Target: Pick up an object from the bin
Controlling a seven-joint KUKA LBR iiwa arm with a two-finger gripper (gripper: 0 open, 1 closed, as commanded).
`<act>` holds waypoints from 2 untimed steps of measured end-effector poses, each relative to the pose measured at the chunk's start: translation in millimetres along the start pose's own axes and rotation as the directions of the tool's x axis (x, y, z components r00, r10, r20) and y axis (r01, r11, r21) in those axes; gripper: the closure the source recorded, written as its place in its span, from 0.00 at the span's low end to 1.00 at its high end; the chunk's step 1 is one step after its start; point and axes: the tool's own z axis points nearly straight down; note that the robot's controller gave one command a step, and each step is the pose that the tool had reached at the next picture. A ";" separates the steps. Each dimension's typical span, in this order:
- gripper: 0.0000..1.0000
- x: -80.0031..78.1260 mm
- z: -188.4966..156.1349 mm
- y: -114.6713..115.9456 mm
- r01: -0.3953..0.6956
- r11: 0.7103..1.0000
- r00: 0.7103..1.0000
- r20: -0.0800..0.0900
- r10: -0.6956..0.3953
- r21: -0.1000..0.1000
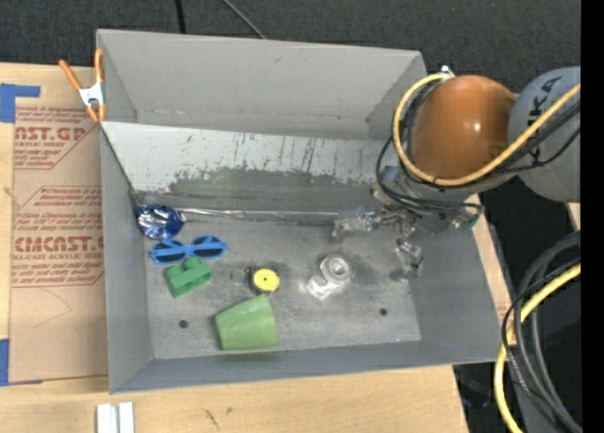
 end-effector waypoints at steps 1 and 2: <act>0.00 -20.6 50.6 6.2 -0.004 1.000 1.000 -0.001 0.004 -0.004; 1.00 -20.0 47.6 4.3 -0.007 1.000 1.000 0.000 0.007 0.000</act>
Offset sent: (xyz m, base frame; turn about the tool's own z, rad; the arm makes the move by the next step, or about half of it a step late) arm 0.0094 0.0167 -0.0472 0.0052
